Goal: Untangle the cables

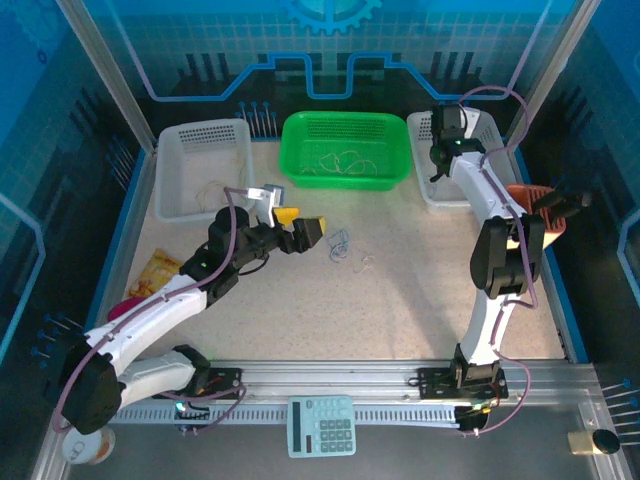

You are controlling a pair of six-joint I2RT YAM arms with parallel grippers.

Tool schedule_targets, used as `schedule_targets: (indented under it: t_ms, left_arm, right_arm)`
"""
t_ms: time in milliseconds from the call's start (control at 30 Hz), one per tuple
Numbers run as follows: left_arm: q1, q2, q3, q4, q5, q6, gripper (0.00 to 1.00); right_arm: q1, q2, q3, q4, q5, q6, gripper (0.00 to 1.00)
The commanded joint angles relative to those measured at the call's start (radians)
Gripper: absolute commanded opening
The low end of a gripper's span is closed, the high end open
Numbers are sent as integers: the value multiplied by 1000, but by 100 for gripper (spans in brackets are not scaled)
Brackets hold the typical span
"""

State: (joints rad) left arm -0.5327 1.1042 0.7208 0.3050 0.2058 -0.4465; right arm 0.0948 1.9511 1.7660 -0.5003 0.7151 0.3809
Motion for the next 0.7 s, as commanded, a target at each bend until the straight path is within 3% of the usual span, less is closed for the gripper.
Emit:
schedule_targets:
  t_ms: [0, 67, 267, 433, 667]
  left_arm:
    - [8, -22, -9, 26, 18, -20, 99]
    - [7, -22, -8, 25, 19, -26, 99]
    - [8, -23, -1, -15, -16, -43, 99]
    - [7, -10, -16, -32, -81, -83, 99]
    - [22, 46, 7, -106, -118, -132, 99]
  right_arm:
    - [-18, -4, 55, -59, -74, 0, 72]
    - [-19, -27, 56, -63, -111, 6, 77]
    - [-5, -153, -12, -9, -366, 61, 77]
    - [83, -311, -215, 93, -569, 103, 76]
    - [247, -430, -528, 192, -708, 108, 75]
